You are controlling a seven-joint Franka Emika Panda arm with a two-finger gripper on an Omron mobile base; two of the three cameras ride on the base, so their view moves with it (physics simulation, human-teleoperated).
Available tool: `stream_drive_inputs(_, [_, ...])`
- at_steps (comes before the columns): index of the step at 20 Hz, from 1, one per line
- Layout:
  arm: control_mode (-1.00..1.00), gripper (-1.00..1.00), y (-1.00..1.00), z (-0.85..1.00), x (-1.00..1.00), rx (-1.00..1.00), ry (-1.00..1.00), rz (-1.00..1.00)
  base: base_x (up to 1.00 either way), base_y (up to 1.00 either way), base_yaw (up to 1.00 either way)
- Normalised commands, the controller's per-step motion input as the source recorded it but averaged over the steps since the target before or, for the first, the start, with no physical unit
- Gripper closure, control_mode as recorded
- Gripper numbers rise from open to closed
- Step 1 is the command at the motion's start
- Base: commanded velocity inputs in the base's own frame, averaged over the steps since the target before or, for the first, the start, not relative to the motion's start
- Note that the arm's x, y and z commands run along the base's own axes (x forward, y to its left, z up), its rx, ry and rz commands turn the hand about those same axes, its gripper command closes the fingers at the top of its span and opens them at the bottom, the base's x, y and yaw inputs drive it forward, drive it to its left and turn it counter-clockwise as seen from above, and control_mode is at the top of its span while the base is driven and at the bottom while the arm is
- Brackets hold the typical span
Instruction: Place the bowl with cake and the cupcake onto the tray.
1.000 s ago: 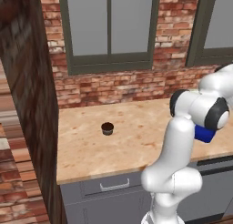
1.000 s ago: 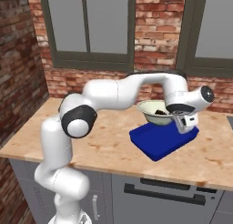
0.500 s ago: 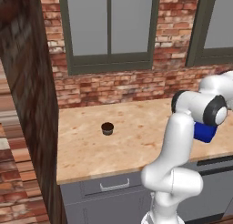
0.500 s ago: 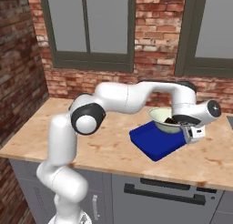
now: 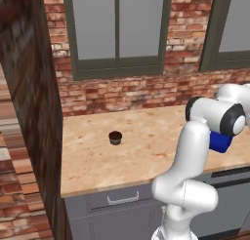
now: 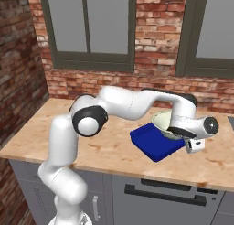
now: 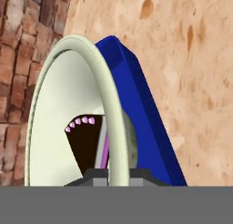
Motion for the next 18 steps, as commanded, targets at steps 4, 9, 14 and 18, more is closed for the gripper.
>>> stream_drive_inputs(4, [-1.00,1.00,0.00,-0.16,0.16,-0.01,-0.16,-0.05,0.00,0.00,0.00])
stream_drive_inputs(9, [-1.00,1.00,-0.03,-0.12,0.30,-0.02,-0.10,-0.05,0.00,0.00,0.00])
stream_drive_inputs(14, [-1.00,1.00,-0.33,-0.25,0.17,-0.01,0.00,-0.05,0.00,0.00,0.00])
stream_drive_inputs(18, [-1.00,1.00,-0.23,-0.13,0.09,0.00,0.00,-0.01,0.00,0.00,0.00])
